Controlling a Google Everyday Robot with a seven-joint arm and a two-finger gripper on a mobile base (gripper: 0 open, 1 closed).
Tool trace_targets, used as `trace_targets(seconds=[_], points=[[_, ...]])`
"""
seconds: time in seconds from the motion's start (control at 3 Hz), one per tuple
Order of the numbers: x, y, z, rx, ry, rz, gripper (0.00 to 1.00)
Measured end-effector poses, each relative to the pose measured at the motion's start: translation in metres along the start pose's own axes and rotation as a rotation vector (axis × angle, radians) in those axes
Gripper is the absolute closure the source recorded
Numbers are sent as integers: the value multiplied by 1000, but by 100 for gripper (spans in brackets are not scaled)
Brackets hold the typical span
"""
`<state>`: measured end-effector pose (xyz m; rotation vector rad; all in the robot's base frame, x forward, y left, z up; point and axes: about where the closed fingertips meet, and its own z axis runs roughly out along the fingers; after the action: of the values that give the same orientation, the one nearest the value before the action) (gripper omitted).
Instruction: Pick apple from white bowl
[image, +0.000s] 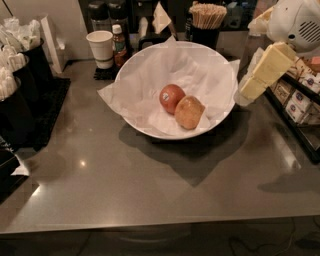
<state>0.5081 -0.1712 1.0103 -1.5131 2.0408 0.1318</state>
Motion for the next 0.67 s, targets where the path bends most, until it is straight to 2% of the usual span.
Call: trace_targets(seconds=[0.33, 0.67], points=[[-4, -3, -1, 3, -13, -2, 0], [0, -1, 2, 21, -37, 38, 0]])
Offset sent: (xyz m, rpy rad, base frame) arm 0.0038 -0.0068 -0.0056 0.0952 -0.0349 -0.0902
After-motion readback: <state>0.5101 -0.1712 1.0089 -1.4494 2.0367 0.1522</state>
